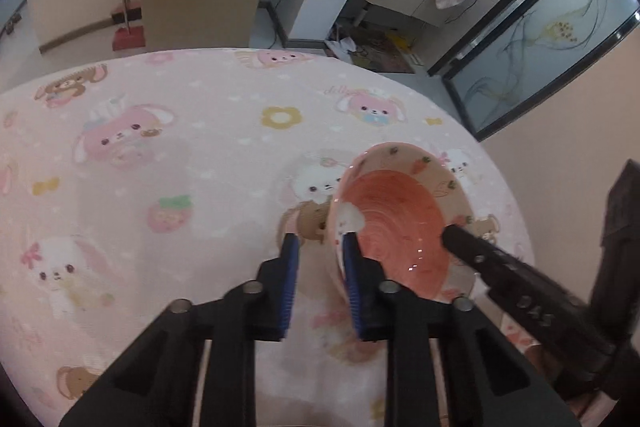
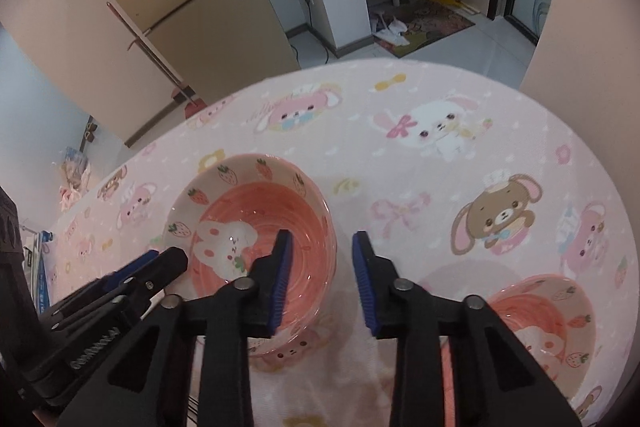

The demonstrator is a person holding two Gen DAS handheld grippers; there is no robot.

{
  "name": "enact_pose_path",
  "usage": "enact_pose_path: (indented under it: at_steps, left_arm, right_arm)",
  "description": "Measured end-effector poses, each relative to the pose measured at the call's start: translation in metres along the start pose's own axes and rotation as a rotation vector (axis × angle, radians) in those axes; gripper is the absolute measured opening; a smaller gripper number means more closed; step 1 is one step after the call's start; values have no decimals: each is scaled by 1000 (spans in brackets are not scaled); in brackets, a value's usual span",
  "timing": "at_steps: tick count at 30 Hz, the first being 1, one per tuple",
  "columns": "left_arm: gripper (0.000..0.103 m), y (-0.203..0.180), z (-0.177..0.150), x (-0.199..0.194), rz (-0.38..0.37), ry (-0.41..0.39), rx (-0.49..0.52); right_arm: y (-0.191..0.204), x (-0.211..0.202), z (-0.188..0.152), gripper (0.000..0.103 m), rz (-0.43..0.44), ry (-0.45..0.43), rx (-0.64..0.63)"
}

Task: Organize plates and bowls
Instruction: 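Close both grippers on the rim of the pink strawberry bowl, then lift the pink bowl with both grippers toward the other pink bowl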

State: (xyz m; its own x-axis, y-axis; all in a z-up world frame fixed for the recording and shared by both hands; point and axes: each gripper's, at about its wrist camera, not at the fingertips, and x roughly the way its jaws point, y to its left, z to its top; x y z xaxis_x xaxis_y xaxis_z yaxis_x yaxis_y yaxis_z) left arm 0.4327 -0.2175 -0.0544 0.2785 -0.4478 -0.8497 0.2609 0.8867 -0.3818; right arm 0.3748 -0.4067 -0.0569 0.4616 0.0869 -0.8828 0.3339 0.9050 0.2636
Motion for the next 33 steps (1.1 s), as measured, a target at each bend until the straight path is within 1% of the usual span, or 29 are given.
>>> enact_pose_path:
  at_steps: [2,3,5,7,10,14,18,21,23,25,27,28,29,30,32,33]
  left_arm:
    - [18,-6,-1,-1,24,-13,30]
    - [17,-8,-1,-2,31,-18,36]
    - [11,-11,-2,-3,40,-26,40]
    - [11,-16,-4,-5,70,-41,40]
    - [10,-25,-5,-3,107,-55,80]
    - [10,-20,-4,7,85,-39,56]
    - [11,-14,-5,12,54,-24,-15]
    - [12,-17,-6,14,76,-27,16]
    - [18,-19,-8,18,91,-22,15]
    - [23,-16,-10,23,84,-20,4]
    - [25,-14,-11,33,80,10,31]
    - [26,-13,-12,37,70,27,30]
    - [26,-9,-12,39,51,45,9]
    - [26,-7,-12,38,48,42,-2]
    - [18,-8,-13,38,39,45,9]
    - [18,-10,-14,37,49,41,14]
  right_arm:
    - [-1,5,-1,8,-2,7,3]
    - [-2,7,-1,7,-9,7,13]
    - [-5,10,-1,7,6,8,39]
    - [-8,13,-1,7,32,22,66]
    - [-8,15,0,7,47,31,74]
    - [-5,16,0,7,34,23,63]
    - [-14,20,-2,6,75,16,137]
    - [-9,21,-3,6,57,-10,105]
    - [-3,26,-3,6,35,-5,59]
    - [4,31,-4,8,5,9,2]
    - [7,30,-5,8,-12,8,-34]
    - [8,30,-5,8,-10,15,-42]
    - [8,29,-5,8,-4,19,-54]
    - [9,28,-5,8,2,21,-68]
    - [8,30,-6,9,20,42,-68]
    - [7,31,-7,9,38,45,-59]
